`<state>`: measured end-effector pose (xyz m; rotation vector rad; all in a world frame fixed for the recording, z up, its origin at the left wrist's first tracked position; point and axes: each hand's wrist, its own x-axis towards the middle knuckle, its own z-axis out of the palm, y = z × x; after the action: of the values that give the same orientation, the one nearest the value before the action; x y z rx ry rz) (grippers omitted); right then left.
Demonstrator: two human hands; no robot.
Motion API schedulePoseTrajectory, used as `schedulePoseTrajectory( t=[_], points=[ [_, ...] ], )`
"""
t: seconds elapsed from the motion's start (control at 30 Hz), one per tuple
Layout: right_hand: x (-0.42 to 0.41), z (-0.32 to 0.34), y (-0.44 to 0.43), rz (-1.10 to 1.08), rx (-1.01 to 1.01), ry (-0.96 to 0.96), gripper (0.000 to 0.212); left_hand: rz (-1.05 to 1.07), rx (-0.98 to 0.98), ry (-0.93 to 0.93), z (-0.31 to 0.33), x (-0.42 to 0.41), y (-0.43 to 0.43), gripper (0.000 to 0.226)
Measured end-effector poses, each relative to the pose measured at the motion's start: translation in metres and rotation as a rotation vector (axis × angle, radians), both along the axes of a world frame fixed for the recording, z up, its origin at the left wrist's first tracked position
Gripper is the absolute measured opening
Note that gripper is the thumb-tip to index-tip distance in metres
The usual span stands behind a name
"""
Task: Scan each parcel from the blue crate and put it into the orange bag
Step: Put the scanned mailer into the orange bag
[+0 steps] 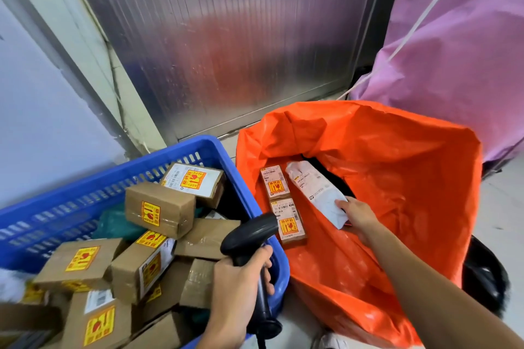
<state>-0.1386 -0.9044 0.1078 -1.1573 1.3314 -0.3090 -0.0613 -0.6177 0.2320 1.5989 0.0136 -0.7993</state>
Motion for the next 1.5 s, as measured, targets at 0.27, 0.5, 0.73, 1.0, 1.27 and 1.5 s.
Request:
schedulePoseTrajectory(
  t=[0.27,0.5,0.73,1.0,1.27,1.5],
  points=[
    [0.004,-0.043,0.020,0.021,0.036,0.228,0.030,-0.015,-0.023,0.010,-0.002,0.002,0.001,0.032],
    [0.018,-0.028,0.011,0.008,0.124,0.156,0.014,-0.023,-0.025,-0.005,-0.002,0.001,0.002,0.034],
    [0.030,0.028,0.014,0.329,0.071,0.221,0.040,-0.027,-0.039,0.004,0.004,-0.001,0.007,0.031],
    [0.089,0.164,0.072,1.022,-0.338,0.392,0.033,-0.123,-0.006,0.069,0.025,0.009,0.032,0.025],
    [0.143,0.227,0.129,1.251,-0.647,0.508,0.034,-0.264,0.085,-0.093,0.085,0.050,0.142,0.016],
    [0.174,0.217,0.212,1.317,-0.836,0.566,0.031,-0.193,0.180,-0.148,0.141,0.088,0.235,0.016]
  ],
)
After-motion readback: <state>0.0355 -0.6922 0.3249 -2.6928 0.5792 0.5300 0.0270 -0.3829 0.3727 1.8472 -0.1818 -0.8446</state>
